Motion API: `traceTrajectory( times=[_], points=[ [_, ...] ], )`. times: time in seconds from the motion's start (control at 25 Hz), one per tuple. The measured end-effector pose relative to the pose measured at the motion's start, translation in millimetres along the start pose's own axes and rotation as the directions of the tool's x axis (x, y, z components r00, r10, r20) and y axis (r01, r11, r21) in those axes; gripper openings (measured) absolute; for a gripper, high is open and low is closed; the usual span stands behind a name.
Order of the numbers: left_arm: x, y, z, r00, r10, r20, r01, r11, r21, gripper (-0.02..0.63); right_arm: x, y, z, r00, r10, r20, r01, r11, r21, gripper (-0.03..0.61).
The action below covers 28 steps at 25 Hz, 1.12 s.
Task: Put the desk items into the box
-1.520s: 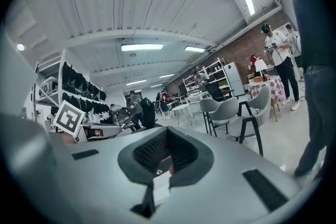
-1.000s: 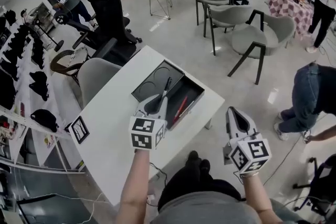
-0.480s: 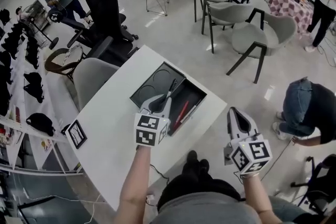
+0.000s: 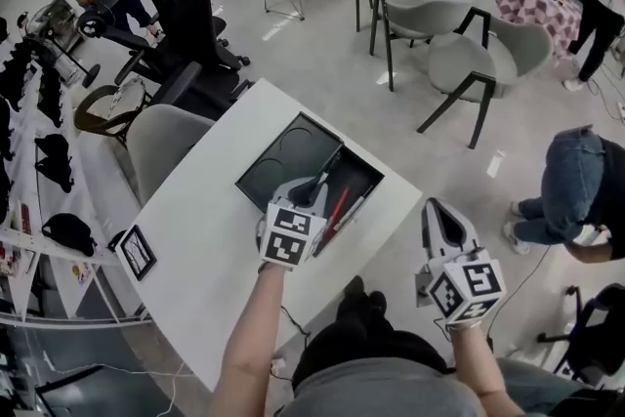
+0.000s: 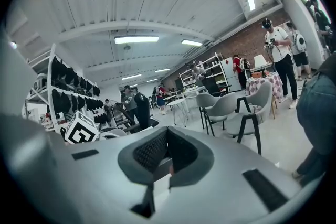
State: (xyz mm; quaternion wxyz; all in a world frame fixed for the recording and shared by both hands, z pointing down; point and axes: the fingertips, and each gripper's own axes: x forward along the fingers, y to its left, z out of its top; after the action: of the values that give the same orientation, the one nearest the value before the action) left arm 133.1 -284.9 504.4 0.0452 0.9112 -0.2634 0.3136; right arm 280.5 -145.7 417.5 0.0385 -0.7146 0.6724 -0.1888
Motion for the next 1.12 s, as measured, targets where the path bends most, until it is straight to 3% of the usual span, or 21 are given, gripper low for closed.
traceTrajectory(
  times=[0.56,1.12],
  points=[
    [41.5,-2.3,-25.6,0.993,-0.025,-0.113,0.025,1.000,-0.003,0.046,6.2,-11.6,-3.6,1.000,-0.020,-0.024,0.020,1.000,-0.001,0.003],
    [62.4,-8.3,-39.8,0.967,-0.032,-0.252,0.025,0.999,-0.032,0.046,8.0,-16.4,-3.8,0.999,-0.027,-0.029,0.028,1.000,0.004,0.003]
  ],
)
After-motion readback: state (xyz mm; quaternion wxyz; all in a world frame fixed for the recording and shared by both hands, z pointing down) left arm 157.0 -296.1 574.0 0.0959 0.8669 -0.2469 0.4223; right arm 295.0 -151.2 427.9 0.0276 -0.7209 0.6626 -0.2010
